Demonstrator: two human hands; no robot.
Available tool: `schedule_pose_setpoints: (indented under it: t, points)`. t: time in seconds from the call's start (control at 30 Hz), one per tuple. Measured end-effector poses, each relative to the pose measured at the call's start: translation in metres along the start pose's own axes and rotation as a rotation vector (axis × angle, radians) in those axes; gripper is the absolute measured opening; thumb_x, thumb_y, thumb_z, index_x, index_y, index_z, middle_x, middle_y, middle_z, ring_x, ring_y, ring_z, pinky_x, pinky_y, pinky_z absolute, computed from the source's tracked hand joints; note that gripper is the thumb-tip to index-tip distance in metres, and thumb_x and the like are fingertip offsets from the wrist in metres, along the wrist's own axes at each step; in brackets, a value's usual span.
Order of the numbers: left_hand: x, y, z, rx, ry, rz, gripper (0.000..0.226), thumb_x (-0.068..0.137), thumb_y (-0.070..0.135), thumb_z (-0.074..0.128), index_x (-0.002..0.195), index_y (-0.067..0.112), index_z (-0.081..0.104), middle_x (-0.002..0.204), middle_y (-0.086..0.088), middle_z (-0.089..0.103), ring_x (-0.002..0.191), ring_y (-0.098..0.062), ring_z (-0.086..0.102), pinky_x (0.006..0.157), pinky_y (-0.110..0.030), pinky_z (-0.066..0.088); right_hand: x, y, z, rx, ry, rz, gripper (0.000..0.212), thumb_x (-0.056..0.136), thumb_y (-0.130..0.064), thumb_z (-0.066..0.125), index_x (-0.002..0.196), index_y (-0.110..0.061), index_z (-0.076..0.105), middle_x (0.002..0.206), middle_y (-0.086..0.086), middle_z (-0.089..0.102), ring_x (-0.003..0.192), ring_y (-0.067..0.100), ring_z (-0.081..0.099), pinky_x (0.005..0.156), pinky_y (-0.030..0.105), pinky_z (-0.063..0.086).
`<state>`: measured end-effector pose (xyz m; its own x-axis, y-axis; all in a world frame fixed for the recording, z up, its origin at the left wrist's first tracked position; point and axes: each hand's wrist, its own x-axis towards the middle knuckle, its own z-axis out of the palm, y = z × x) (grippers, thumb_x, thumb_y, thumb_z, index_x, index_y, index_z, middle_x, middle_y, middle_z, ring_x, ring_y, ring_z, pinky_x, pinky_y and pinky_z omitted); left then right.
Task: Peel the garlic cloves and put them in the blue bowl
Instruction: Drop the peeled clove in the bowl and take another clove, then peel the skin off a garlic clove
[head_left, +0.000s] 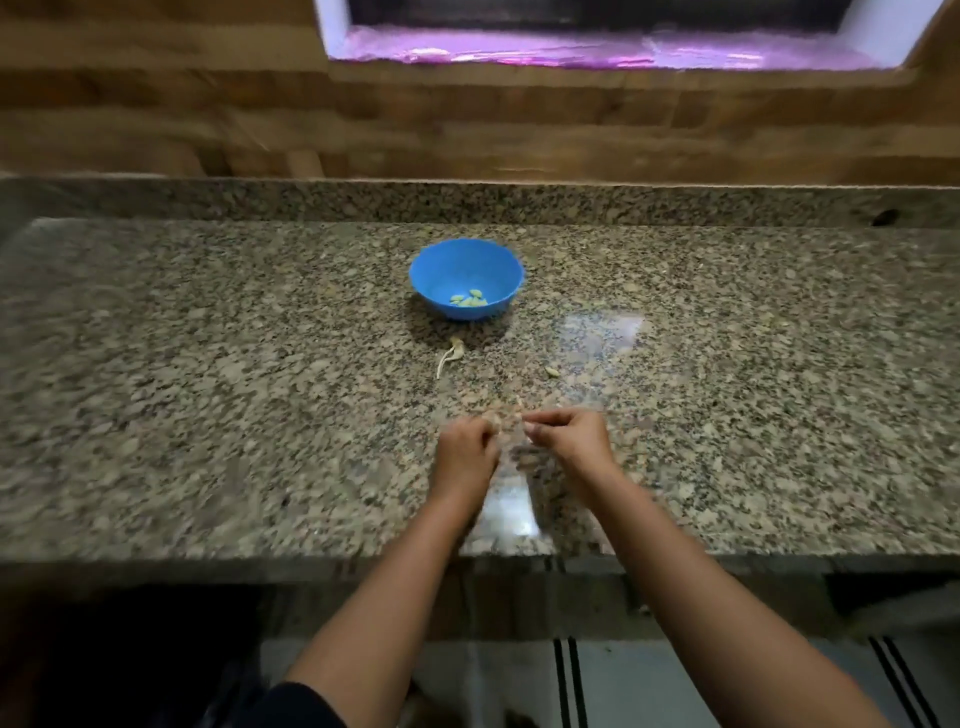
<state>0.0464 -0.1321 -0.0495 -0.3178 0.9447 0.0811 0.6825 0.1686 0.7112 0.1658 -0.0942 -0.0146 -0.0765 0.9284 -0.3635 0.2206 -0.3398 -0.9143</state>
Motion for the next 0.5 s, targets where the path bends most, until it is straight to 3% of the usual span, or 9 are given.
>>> schedule_pose_setpoints:
  t: [0.07,0.17,0.27,0.43,0.5]
  points:
    - [-0.013,-0.012,-0.022,-0.256,0.113,-0.236,0.005,0.083,0.014,0.068,0.086,0.017,0.069,0.078,0.006,0.065,0.066,-0.006,0.057,0.057,-0.009,0.044,-0.008,-0.005,0.027,0.037,-0.088,0.019,0.011,0.08,0.004,0.067,0.082,-0.007,0.07,0.089,0.013,0.07,0.085,0.021,0.066,0.081,0.029,0.054]
    - [-0.038,-0.048,-0.068,-0.728,0.383,-0.561,0.003,0.082,0.008,0.07,0.084,0.011,0.07,0.078,0.0,0.069,0.069,-0.01,0.062,0.064,-0.019,0.051,-0.029,-0.013,0.085,0.074,-0.249,0.031,0.01,0.08,0.007,0.066,0.089,0.003,0.068,0.086,0.016,0.067,0.077,0.019,0.063,0.069,0.02,0.054]
    - [-0.079,-0.089,-0.126,-1.115,0.647,-0.65,0.013,0.082,-0.003,0.067,0.077,0.009,0.067,0.073,0.0,0.069,0.068,-0.007,0.064,0.066,-0.018,0.05,-0.061,-0.015,0.16,0.053,-0.461,0.033,0.008,0.081,0.004,0.066,0.083,-0.004,0.068,0.084,0.012,0.067,0.079,0.018,0.063,0.069,0.018,0.052]
    - [-0.16,-0.171,-0.227,-1.212,0.934,-0.69,0.008,0.083,-0.001,0.066,0.081,0.006,0.068,0.071,-0.002,0.065,0.066,-0.008,0.059,0.069,-0.017,0.048,-0.143,-0.013,0.306,0.019,-0.748,0.073,0.014,0.084,0.002,0.063,0.097,0.0,0.067,0.075,0.006,0.064,0.063,0.009,0.06,0.06,0.016,0.05]
    - [-0.189,-0.204,-0.259,-1.212,0.989,-0.705,0.007,0.084,-0.004,0.064,0.086,0.003,0.067,0.071,-0.002,0.066,0.062,-0.006,0.061,0.062,-0.014,0.049,-0.177,-0.007,0.354,-0.002,-0.822,0.074,0.009,0.084,0.002,0.063,0.091,-0.001,0.067,0.073,0.004,0.064,0.064,0.009,0.059,0.06,0.014,0.05]
